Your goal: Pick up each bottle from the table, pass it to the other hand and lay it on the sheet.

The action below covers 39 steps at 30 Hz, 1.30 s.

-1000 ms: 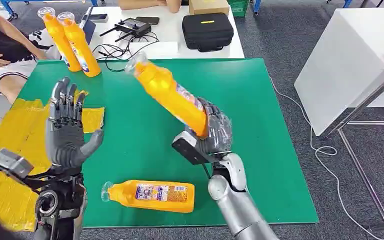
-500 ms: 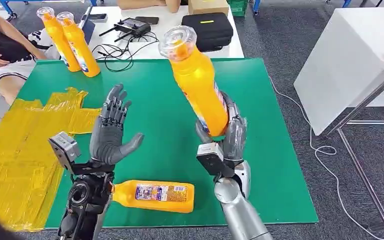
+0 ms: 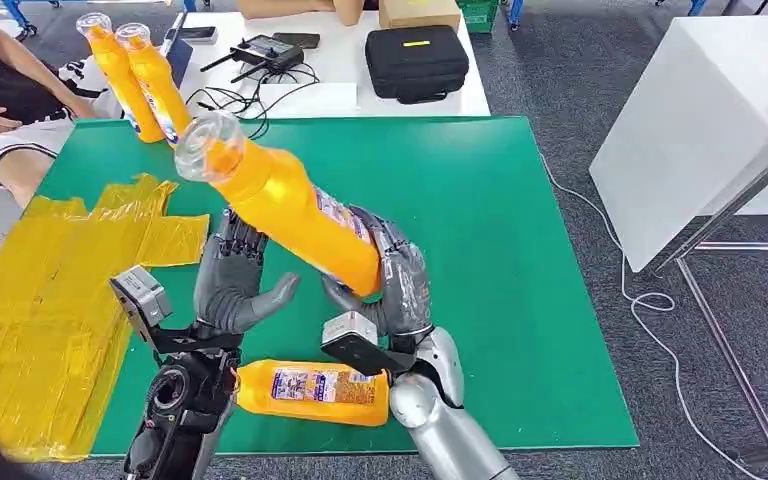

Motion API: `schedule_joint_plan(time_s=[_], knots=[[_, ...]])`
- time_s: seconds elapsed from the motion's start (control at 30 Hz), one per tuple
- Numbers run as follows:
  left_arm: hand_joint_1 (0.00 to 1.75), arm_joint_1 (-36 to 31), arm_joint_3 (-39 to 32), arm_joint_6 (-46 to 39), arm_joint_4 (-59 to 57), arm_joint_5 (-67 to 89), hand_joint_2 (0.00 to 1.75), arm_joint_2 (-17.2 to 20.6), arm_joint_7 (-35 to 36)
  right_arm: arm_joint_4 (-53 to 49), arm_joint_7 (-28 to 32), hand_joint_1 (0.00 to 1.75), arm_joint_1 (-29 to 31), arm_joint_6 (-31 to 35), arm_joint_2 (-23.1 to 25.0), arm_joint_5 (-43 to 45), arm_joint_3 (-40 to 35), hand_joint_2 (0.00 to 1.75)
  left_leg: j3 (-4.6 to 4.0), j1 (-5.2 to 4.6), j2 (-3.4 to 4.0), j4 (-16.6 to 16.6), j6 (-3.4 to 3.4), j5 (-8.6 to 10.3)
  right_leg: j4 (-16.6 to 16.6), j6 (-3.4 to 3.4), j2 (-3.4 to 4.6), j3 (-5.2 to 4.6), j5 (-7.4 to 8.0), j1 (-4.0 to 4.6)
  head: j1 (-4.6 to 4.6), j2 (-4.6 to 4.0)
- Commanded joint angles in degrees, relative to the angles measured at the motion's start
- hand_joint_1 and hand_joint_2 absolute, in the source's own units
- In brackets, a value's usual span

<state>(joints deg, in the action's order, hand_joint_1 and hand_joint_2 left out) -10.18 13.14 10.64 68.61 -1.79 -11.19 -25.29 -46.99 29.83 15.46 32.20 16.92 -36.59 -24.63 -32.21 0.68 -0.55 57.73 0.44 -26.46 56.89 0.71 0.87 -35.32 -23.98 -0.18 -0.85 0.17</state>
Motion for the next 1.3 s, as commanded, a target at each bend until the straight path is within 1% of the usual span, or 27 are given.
schedule_joint_plan(time_s=[0.03, 0.07, 0.13, 0.17, 0.2, 0.23, 0.27, 0.33, 0.4, 0.5, 0.6, 0.63, 0.67, 0.7, 0.73, 0.77, 0.8, 0.83, 0.87, 0.9, 0.93, 1.0, 1.03, 1.1, 1.13, 1.3], knots=[[0.0, -1.8, 1.5, -0.1, -1.4, -1.0, 1.75, 2.6, 0.0, 10.8, -4.8, 1.75, 5.1, -4.7, 0.6, -2.9, -5.4, 1.75, 0.3, 0.0, 0.21, -0.1, 0.01, -0.07, -0.1, 0.02, 0.1, 0.25, -0.02, 0.02, 0.0, 0.0], [0.0, -2.0, 1.4, -0.1, -1.4, -1.2, 1.75, 2.6, 0.1, 13.3, -6.6, 1.75, 6.0, -5.9, 1.0, -4.4, -6.6, 1.75, 0.26, 0.0, 0.17, -0.1, 0.0, -0.06, -0.1, 0.01, 0.08, 0.21, -0.01, 0.01, 0.0, 0.0], [0.0, -2.4, 1.4, 0.2, -1.6, -1.5, 1.75, 2.6, 0.2, 16.1, -7.2, 1.75, 6.5, -7.3, 1.8, -5.6, -7.8, 1.75, 0.31, 0.03, 0.21, -0.1, -0.01, -0.06, -0.1, -0.01, 0.09, 0.24, -0.01, 0.04, 0.0, 0.0], [0.0, -2.6, 1.4, 0.2, -1.8, -1.5, 1.75, 2.6, 0.2, 17.5, -7.7, 1.75, 6.7, -7.6, 2.2, -6.7, -8.7, 1.75, 0.19, 0.01, 0.11, -0.1, -0.01, -0.03, -0.1, -0.01, 0.02, 0.14, -0.02, 0.02, 0.0, 0.0], [0.0, -2.6, 1.4, 0.3, -1.8, -1.5, 1.75, 2.5, 0.2, 18.1, -8.0, 1.75, 6.8, -7.8, 2.3, -7.1, -9.0, 1.75, 0.31, 0.03, 0.09, -0.1, -0.02, -0.05, -0.1, -0.01, -0.04, 0.26, -0.04, 0.04, 0.0, 0.0], [0.0, -2.7, 1.5, 0.4, -1.9, -1.6, 1.75, 2.4, 0.3, 19.0, -8.5, 1.75, 6.8, -8.1, 2.6, -7.8, -9.7, 1.75, 0.17, 0.02, 0.06, -0.1, -0.01, -0.03, -0.1, -0.01, -0.02, 0.14, -0.02, 0.03, 0.0, 0.0], [0.0, -2.8, 1.5, 0.5, -1.9, -1.7, 1.75, 2.3, 0.4, 19.7, -8.5, 1.75, 6.7, -8.8, 2.9, -8.0, -10.1, 1.75, 0.33, 0.04, 0.06, -0.1, -0.01, -0.06, -0.1, 0.0, -0.06, 0.3, -0.05, 0.06, 0.0, 0.0], [0.0, -3.0, 1.4, 0.7, -2.0, -2.0, 1.75, 2.2, 0.6, 20.2, -8.6, 1.75, 6.5, -9.5, 3.1, -8.6, -10.9, 1.75, 0.14, 0.01, 0.06, -0.1, 0.01, -0.03, 0.0, 0.01, -0.02, 0.1, -0.02, 0.03, 0.0, 0.0], [0.0, -3.2, 1.3, 0.8, -2.0, -2.2, 1.75, 2.0, 0.8, 20.2, -9.4, 1.75, 6.3, -10.1, 3.1, -9.0, -12.0, 1.75, 0.2, 0.03, 0.06, -0.1, 0.01, -0.05, -0.1, 0.01, -0.05, 0.17, -0.04, 0.05, 0.0, 0.0], [0.0, -3.2, 1.3, 0.8, -2.0, -2.2, 1.75, 2.0, 0.8, 20.2, -9.4, 1.75, 6.3, -10.1, 3.1, -9.0, -12.0, 1.75, 0.34, 0.07, -0.02, -0.1, 0.01, -0.07, -0.2, 0.02, -0.17, 0.34, -0.09, 0.09, 0.0, 0.0], [0.0, -3.2, 1.3, 0.8, -2.0, -2.2, 1.75, 2.0, 0.8, 20.2, -9.4, 1.75, 6.3, -10.1, 3.1, -9.0, -12.0, 1.75, 0.11, 0.0, -0.01, -0.1, 0.0, -0.02, -0.1, 0.01, -0.11, 0.08, -0.05, 0.02, 0.0, 0.0], [0.0, -3.2, 1.2, 0.9, -1.9, -2.3, 1.75, 2.0, 0.8, 20.3, -9.6, 1.75, 6.4, -10.6, 3.1, -9.1, -12.3, 1.75, 0.32, 0.04, -0.04, -0.1, 0.01, -0.08, -0.1, 0.01, -0.19, 0.31, -0.11, 0.07, 0.0, 0.0], [0.0, -3.3, 1.1, 1.0, -1.9, -2.5, 1.75, 2.0, 0.9, 20.4, -9.7, 1.75, 6.5, -11.4, 3.1, -9.1, -12.6, 1.75, 0.18, 0.0, -0.02, -0.1, 0.01, -0.04, -0.1, 0.01, -0.14, 0.16, -0.07, 0.03, 0.0, 0.0], [0.0, -3.2, 0.8, 1.0, -1.7, -2.5, 1.75, 1.9, 1.0, 20.2, -9.6, 1.75, 6.5, -11.7, 3.1, -8.6, -12.2, 1.75, 0.3, 0.04, -0.03, -0.1, 0.0, -0.07, -0.1, 0.01, -0.18, 0.29, -0.1, 0.07, 0.0, 0.0], [0.0, -3.1, 0.7, 1.0, -1.6, -2.6, 1.75, 1.9, 1.1, 20.0, -9.4, 1.75, 6.5, -11.6, 2.9, -8.5, -12.0, 1.75, 0.11, 0.02, -0.01, -0.1, 0.0, -0.03, -0.1, 0.01, -0.13, 0.08, -0.06, 0.04, 0.0, 0.0], [0.0, -2.8, 0.6, 1.0, -1.4, -2.6, 1.75, 1.9, 1.1, 19.6, -9.1, 1.75, 6.4, -11.4, 2.7, -8.3, -11.7, 1.75, 0.25, 0.05, -0.04, -0.1, 0.0, -0.07, -0.1, 0.01, -0.19, 0.24, -0.1, 0.07, 0.0, 0.0], [0.0, -2.7, 0.4, 0.9, -1.4, -2.6, 1.75, 1.9, 1.1, 19.4, -9.0, 1.75, 6.3, -11.4, 2.7, -8.2, -11.6, 1.75, 0.14, 0.03, -0.05, -0.1, 0.0, -0.04, -0.1, 0.01, -0.17, 0.12, -0.08, 0.05, 0.0, 0.0], [0.09, -2.6, 0.3, 0.9, -1.5, -2.6, 1.75, 1.7, 1.1, 18.9, -8.8, 1.75, 6.2, -11.3, 2.5, -8.0, -11.2, 1.75, 0.27, 0.04, -0.05, -0.1, 0.0, -0.07, -0.1, 0.01, -0.2, 0.25, -0.11, 0.07, 0.0, 0.0], [1.64, -2.5, 0.2, 0.9, -1.6, -2.5, 1.75, 1.7, 1.0, 18.4, -8.7, 1.75, 5.9, -11.3, 2.4, -7.8, -10.9, 1.75, 0.09, 0.0, -0.05, -0.1, 0.01, -0.02, -0.1, 0.01, -0.16, 0.06, -0.07, 0.02, 0.0, 0.0], [1.75, -2.1, 0.0, 1.6, -1.8, -3.0, 1.75, 1.7, 0.9, 17.9, -8.4, 1.75, 5.5, -11.8, 2.3, -7.5, -10.6, 1.75, 0.05, 0.01, -0.04, -0.1, 0.0, -0.01, -0.1, 0.01, -0.14, 0.02, -0.05, 0.03, 0.0, 0.0], [1.75, -1.8, -0.2, 1.7, -2.1, -3.1, 1.75, 1.7, 0.7, 17.5, -7.8, 1.75, 5.1, -12.9, 2.3, -6.2, -9.8, 1.75, 0.19, 0.02, -0.05, -0.1, 0.01, -0.05, -0.1, 0.02, -0.18, 0.17, -0.09, 0.05, 0.0, 0.0], [1.75, -1.5, -0.7, 1.7, -3.4, -3.0, 1.75, 1.5, 0.4, 16.5, -6.3, 1.75, 5.1, -12.5, 1.8, -4.7, -8.8, 1.75, 0.11, 0.01, -0.02, -0.1, 0.01, -0.02, -0.1, 0.02, -0.11, 0.07, -0.05, 0.03, 0.0, 0.0], [1.75, -1.8, -0.8, 1.8, -4.3, -2.9, 1.75, 1.3, 0.1, 15.7, -5.8, 1.75, 5.6, -12.1, 1.5, -3.7, -8.0, 1.75, 0.28, 0.03, -0.05, -0.1, 0.02, -0.06, -0.2, 0.03, -0.19, 0.26, -0.1, 0.06, 0.0, 0.0], [1.75, -2.6, -1.1, 1.9, -5.2, -3.0, 1.75, 1.1, -0.1, 13.7, -5.4, 1.75, 6.2, -12.2, 0.8, -2.2, -7.0, 1.75, 0.29, 0.04, -0.09, -0.1, 0.03, -0.06, -0.2, 0.04, -0.24, 0.29, -0.1, 0.08, 0.0, 0.0], [1.75, -2.8, -1.0, 2.0, -5.1, -2.9, 1.75, 1.2, -0.2, 12.5, -5.0, 1.75, 6.3, -12.2, 0.3, -1.5, -6.7, 1.75, 0.11, 0.0, -0.09, -0.1, 0.03, -0.03, -0.1, 0.03, -0.21, 0.09, -0.08, 0.03, 0.0, 0.0], [1.75, -1.9, -1.0, 1.2, -3.4, -2.7, 1.75, 2.1, -0.5, 1.8, -4.7, 1.75, 2.6, -13.5, -3.4, 1.0, -5.6, 1.75, 0.1, 0.0, -0.05, -0.1, 0.03, -0.03, -0.1, 0.03, -0.18, 0.08, -0.06, 0.03, 0.0, 0.0]])
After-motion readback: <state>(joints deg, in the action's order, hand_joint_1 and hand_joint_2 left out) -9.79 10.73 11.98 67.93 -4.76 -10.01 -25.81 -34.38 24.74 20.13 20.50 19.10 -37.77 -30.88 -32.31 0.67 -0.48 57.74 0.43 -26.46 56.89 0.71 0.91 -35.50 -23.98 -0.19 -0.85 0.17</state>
